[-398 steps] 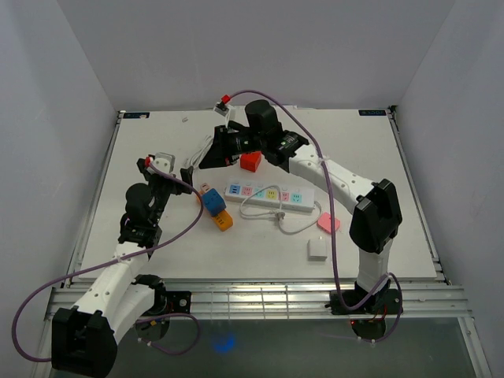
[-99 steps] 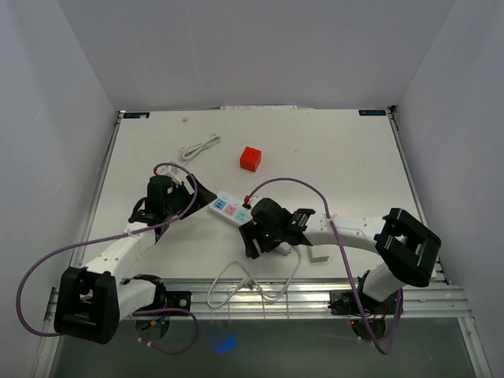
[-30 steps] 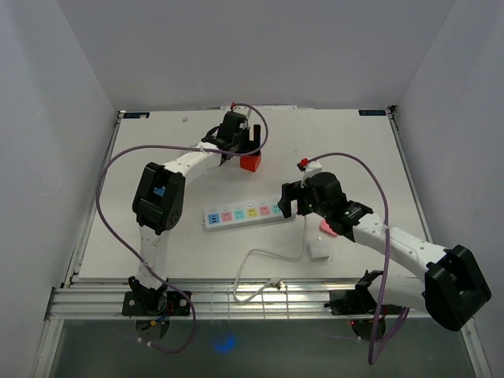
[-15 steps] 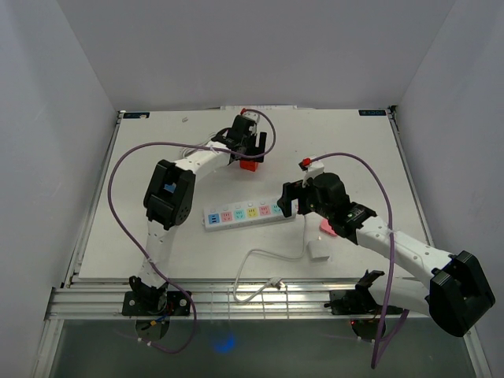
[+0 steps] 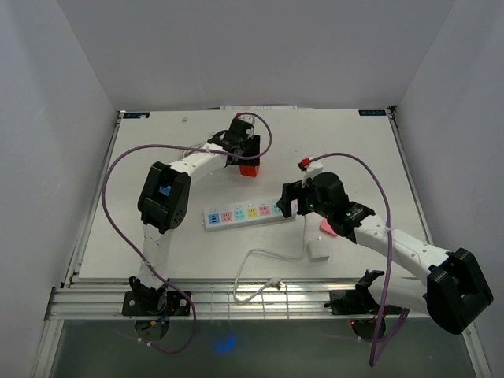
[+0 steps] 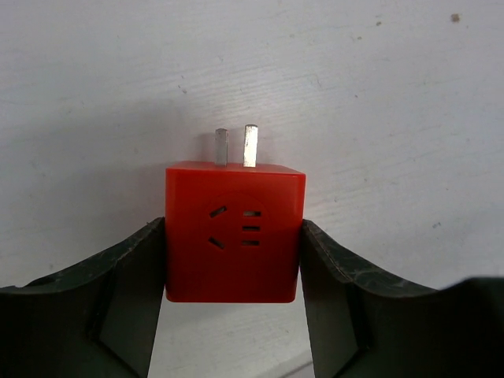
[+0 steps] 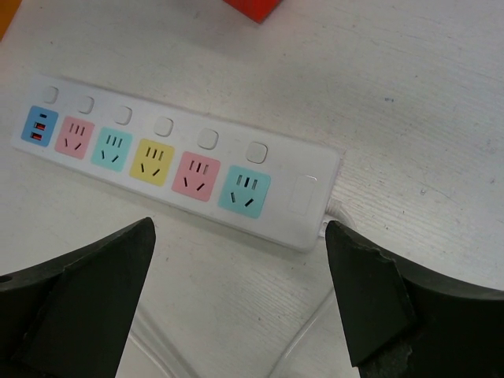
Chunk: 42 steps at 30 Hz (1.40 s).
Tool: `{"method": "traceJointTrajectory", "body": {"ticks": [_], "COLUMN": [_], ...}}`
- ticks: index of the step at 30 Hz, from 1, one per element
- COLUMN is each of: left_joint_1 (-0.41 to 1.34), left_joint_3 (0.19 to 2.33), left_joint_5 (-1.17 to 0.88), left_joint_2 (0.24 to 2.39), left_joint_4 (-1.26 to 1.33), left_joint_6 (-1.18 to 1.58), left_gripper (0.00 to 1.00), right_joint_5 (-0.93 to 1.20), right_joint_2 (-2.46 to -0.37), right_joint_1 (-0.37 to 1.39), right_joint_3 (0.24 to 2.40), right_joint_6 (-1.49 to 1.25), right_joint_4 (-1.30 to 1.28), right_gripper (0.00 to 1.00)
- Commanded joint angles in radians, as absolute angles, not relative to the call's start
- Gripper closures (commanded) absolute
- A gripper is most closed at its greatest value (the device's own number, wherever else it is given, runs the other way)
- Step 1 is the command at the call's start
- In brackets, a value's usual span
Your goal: Insert the plug
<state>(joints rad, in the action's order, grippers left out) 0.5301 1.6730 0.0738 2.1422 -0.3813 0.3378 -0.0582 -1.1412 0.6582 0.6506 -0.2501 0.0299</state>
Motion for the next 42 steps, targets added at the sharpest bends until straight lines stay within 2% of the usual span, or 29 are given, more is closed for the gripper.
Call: {"method": "traceJointTrajectory", "body": {"ticks": [1, 3, 4, 7, 9, 12, 16, 17, 18, 21, 24, 34, 36, 42], "left_joint_1": [0.532, 0.528, 0.528, 0.528, 0.529, 0.534, 0.540, 0.543, 0.552, 0.584, 0.592, 0.635, 0.653, 0.681], "left_joint_3": [1.638, 1.582, 1.557, 1.396, 1.277, 1.249, 1.241, 1.239, 1.241, 1.270, 1.292, 1.215, 1.198, 1.204], "left_joint_5": [-0.020, -0.069, -0.104, -0.202, -0.244, -0.270, -0.250, -0.233, -0.183, -0.051, -0.015, -0.014, 0.040, 0.035], "left_joint_2": [2.008, 1.976, 1.936, 1.829, 1.777, 1.735, 1.706, 1.694, 1.687, 1.672, 1.672, 1.600, 1.583, 1.594], "left_joint_4": [-0.394, -0.356, -0.339, -0.149, 0.004, 0.071, 0.063, 0.060, 0.037, -0.105, -0.146, -0.071, -0.035, -0.020], "left_joint_6": [0.446, 0.559, 0.615, 0.808, 0.943, 1.021, 1.095, 1.120, 1.149, 1.287, 1.359, 1.558, 1.571, 1.601], "left_gripper": [0.53, 0.52, 0.47, 0.47, 0.53, 0.63, 0.68, 0.72, 0.82, 0.94, 0.98, 0.96, 0.96, 0.95], "right_joint_5": [-0.022, -0.011, -0.011, -0.047, -0.064, -0.109, -0.166, -0.175, -0.190, -0.231, -0.288, -0.382, -0.380, -0.411], "right_joint_2": [-1.152, -1.155, -1.157, -1.161, -1.163, -1.161, -1.160, -1.161, -1.163, -1.167, -1.161, -1.195, -1.210, -1.267], "right_joint_1": [0.652, 0.652, 0.652, 0.653, 0.653, 0.664, 0.672, 0.672, 0.676, 0.686, 0.698, 0.709, 0.716, 0.741], "right_joint_3": [0.672, 0.684, 0.687, 0.686, 0.684, 0.680, 0.676, 0.675, 0.673, 0.675, 0.667, 0.641, 0.643, 0.689], "right_joint_6": [-0.253, -0.304, -0.328, -0.445, -0.509, -0.557, -0.593, -0.598, -0.601, -0.621, -0.624, -0.624, -0.635, -0.649], "right_joint_4": [0.071, 0.066, 0.066, 0.086, 0.116, 0.167, 0.205, 0.216, 0.225, 0.255, 0.301, 0.452, 0.471, 0.509], "right_gripper": [0.07, 0.07, 0.08, 0.11, 0.13, 0.15, 0.16, 0.17, 0.17, 0.18, 0.17, 0.13, 0.12, 0.12]}}
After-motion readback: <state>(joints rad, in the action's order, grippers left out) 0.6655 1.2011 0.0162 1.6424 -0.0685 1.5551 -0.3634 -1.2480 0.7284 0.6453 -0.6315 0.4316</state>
